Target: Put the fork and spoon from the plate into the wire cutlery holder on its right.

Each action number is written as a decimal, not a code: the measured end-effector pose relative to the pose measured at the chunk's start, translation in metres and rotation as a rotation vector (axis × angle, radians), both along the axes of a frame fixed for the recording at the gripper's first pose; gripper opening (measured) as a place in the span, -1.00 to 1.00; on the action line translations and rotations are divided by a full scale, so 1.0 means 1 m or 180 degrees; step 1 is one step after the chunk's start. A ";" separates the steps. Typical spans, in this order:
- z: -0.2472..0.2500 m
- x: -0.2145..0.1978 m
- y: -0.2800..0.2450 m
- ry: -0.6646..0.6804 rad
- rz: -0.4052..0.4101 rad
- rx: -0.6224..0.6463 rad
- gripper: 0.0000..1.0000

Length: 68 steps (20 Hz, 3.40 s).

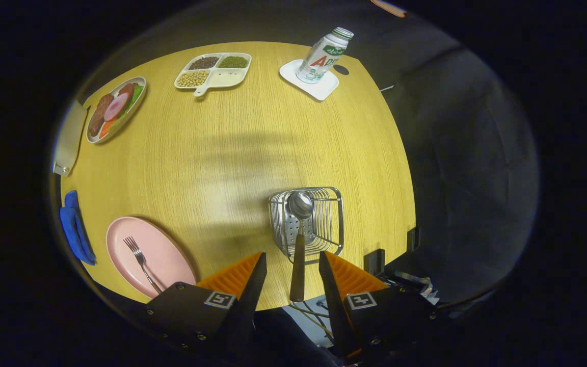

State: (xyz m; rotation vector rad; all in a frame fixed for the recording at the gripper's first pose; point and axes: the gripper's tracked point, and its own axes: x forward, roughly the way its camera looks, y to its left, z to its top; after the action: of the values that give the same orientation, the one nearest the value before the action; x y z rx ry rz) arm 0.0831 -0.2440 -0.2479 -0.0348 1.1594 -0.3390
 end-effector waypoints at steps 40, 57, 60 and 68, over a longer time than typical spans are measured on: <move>-0.122 -0.047 0.254 0.0329 0.1445 0.0088 0.18; -0.125 -0.042 0.247 0.0315 0.1512 0.0185 -0.94; -0.116 -0.038 0.244 0.0263 0.1485 0.0180 -0.94; -0.070 -0.023 0.217 0.0083 0.1304 0.0036 -0.94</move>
State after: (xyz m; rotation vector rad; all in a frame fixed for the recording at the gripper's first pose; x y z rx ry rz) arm 0.0599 -0.0267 -0.3180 -0.2637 1.1492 0.0308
